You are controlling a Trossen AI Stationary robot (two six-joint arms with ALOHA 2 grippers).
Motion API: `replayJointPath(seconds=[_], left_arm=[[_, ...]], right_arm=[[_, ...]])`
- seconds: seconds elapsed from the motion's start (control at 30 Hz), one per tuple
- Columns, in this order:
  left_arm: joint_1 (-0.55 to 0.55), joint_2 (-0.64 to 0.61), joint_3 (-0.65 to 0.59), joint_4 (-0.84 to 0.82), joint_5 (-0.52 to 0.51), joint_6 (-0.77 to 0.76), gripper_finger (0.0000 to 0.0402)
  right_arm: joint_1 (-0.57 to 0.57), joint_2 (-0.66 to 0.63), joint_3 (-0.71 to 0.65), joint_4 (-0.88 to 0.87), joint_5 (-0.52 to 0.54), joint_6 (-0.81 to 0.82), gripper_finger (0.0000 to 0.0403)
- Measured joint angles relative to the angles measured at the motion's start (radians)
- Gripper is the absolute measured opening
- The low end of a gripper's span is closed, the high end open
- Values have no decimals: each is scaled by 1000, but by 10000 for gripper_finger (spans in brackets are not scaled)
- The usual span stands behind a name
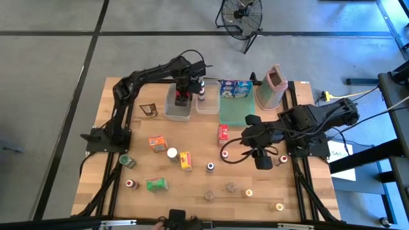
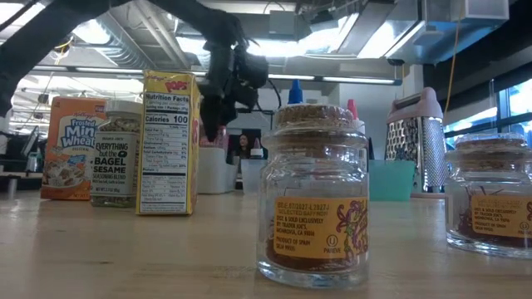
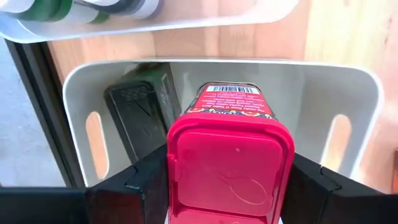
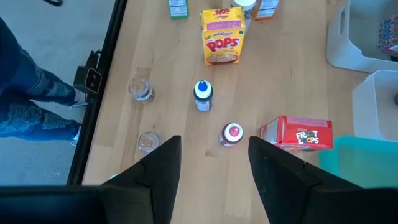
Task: Pick & Place Kitchen Items
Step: Put the red seasoning can into the gray bin
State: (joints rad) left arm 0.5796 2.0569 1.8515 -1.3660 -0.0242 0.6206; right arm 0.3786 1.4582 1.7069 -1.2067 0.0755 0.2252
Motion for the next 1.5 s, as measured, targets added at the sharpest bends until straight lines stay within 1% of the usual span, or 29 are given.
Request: replayJointPath(seconds=[0.2, 0.63, 0.8, 1.1, 1.33, 1.43, 1.5], left_arm=[[-38, -51, 1, -3, -4, -5, 221], [-45, -52, 2, 8, 11, -57, 221], [-40, -53, -2, 15, -3, -58, 221], [-9, -52, -140, 43, -7, -58, 221], [-6, -52, -177, 109, 2, -58, 221], [-6, -52, -193, 142, 51, -58, 221], [-8, -52, -205, 173, 64, -58, 221]], right_arm=[[1, 0, 0, 5, 0, -2, 190], [1, 0, 0, 14, 0, 2, 190], [4, 0, 0, 14, 0, 3, 190], [4, 0, 0, 8, 0, 5, 190], [-5, 0, 0, 5, 0, -2, 190], [-6, 0, 0, 3, 0, -7, 190], [-6, 1, 0, 2, 1, -11, 190]])
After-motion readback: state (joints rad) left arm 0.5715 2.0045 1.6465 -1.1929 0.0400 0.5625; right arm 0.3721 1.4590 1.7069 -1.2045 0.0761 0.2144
